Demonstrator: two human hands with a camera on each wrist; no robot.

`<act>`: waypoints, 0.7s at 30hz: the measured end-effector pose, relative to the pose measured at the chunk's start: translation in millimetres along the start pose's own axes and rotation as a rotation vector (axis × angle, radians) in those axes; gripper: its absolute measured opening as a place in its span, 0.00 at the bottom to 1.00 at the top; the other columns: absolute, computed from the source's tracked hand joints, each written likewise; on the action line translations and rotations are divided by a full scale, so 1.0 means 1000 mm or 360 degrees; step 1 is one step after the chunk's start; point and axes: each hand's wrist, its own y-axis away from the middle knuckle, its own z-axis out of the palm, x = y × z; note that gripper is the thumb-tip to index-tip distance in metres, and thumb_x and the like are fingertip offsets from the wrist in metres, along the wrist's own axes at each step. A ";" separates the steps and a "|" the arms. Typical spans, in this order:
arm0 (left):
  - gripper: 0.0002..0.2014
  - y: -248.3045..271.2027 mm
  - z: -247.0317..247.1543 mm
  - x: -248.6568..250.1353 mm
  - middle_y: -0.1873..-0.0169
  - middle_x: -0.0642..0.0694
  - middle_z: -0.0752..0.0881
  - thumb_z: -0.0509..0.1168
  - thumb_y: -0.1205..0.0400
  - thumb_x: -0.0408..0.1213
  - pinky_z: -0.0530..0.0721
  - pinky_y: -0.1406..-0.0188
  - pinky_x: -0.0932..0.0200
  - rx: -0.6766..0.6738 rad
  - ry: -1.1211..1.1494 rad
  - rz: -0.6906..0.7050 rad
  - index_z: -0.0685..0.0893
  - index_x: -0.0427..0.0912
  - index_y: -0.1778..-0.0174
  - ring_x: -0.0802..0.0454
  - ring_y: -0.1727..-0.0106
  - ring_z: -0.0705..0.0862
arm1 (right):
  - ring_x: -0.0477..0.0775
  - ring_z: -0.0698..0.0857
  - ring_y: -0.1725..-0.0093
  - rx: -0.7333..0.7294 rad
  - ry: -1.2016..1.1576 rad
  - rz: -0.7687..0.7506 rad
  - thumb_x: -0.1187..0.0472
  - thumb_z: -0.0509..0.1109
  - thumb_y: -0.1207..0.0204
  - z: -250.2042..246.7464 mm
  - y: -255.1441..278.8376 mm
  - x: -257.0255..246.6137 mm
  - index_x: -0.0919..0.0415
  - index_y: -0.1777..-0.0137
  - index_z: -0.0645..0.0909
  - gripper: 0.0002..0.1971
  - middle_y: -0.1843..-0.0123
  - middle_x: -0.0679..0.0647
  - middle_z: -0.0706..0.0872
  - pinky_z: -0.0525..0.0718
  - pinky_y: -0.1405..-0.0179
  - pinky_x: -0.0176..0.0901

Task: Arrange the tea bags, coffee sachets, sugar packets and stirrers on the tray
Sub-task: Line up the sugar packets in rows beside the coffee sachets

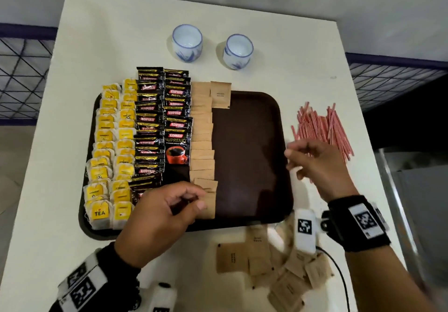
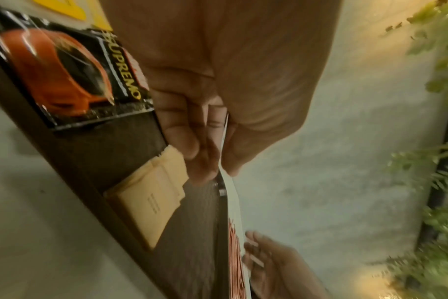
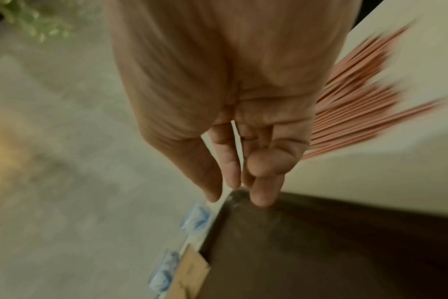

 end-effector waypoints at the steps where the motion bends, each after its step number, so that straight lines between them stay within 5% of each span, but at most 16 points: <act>1: 0.11 0.001 0.004 0.001 0.57 0.65 0.91 0.75 0.21 0.36 0.86 0.57 0.68 -0.0097 -0.0086 0.0021 0.90 0.61 0.52 0.62 0.58 0.90 | 0.55 0.88 0.66 0.0056 0.0021 0.0070 0.68 0.78 0.26 -0.012 0.019 0.019 0.62 0.52 0.87 0.05 0.59 0.60 0.89 0.80 0.75 0.43; 6: 0.10 0.005 0.037 0.008 0.50 0.71 0.87 0.73 0.20 0.49 0.82 0.52 0.71 -0.0599 -0.0464 0.0181 0.88 0.63 0.43 0.70 0.46 0.84 | 0.57 0.88 0.48 0.0197 0.0188 0.0421 0.59 0.82 0.30 -0.065 0.096 0.098 0.49 0.47 0.86 0.13 0.47 0.51 0.88 0.86 0.51 0.53; 10: 0.16 0.001 0.061 0.008 0.45 0.69 0.85 0.71 0.20 0.54 0.79 0.59 0.74 -0.0875 -0.0627 0.0237 0.85 0.64 0.37 0.67 0.47 0.83 | 0.51 0.83 0.41 0.0068 0.0303 0.0561 0.53 0.86 0.37 -0.078 0.135 0.121 0.42 0.35 0.81 0.29 0.39 0.50 0.80 0.82 0.44 0.48; 12: 0.18 -0.001 0.071 0.009 0.45 0.68 0.85 0.71 0.24 0.53 0.80 0.57 0.73 -0.0918 -0.0611 0.0215 0.85 0.64 0.37 0.66 0.49 0.85 | 0.55 0.81 0.38 0.0029 0.0416 0.0545 0.38 0.88 0.48 -0.072 0.146 0.126 0.39 0.30 0.76 0.43 0.39 0.50 0.75 0.82 0.41 0.50; 15: 0.16 0.000 0.088 0.009 0.47 0.65 0.87 0.74 0.23 0.47 0.80 0.52 0.75 -0.0928 -0.0604 0.0175 0.87 0.61 0.39 0.68 0.50 0.86 | 0.60 0.75 0.33 0.0004 0.0716 0.0275 0.15 0.73 0.65 -0.057 0.157 0.136 0.40 0.18 0.65 0.68 0.34 0.55 0.70 0.80 0.34 0.60; 18: 0.15 0.002 0.094 0.006 0.49 0.65 0.88 0.75 0.22 0.44 0.79 0.51 0.78 -0.0888 -0.0633 0.0165 0.88 0.60 0.40 0.70 0.50 0.85 | 0.53 0.64 0.31 -0.0232 0.1020 0.0124 0.32 0.82 0.46 -0.033 0.155 0.134 0.38 0.14 0.47 0.64 0.28 0.50 0.58 0.69 0.37 0.45; 21: 0.14 0.004 0.094 0.006 0.50 0.66 0.89 0.75 0.22 0.49 0.81 0.51 0.74 -0.0814 -0.0634 0.0135 0.88 0.62 0.41 0.68 0.51 0.85 | 0.60 0.60 0.27 -0.0212 0.1105 0.0047 0.49 0.75 0.33 -0.016 0.148 0.135 0.36 0.17 0.51 0.48 0.25 0.51 0.56 0.68 0.44 0.44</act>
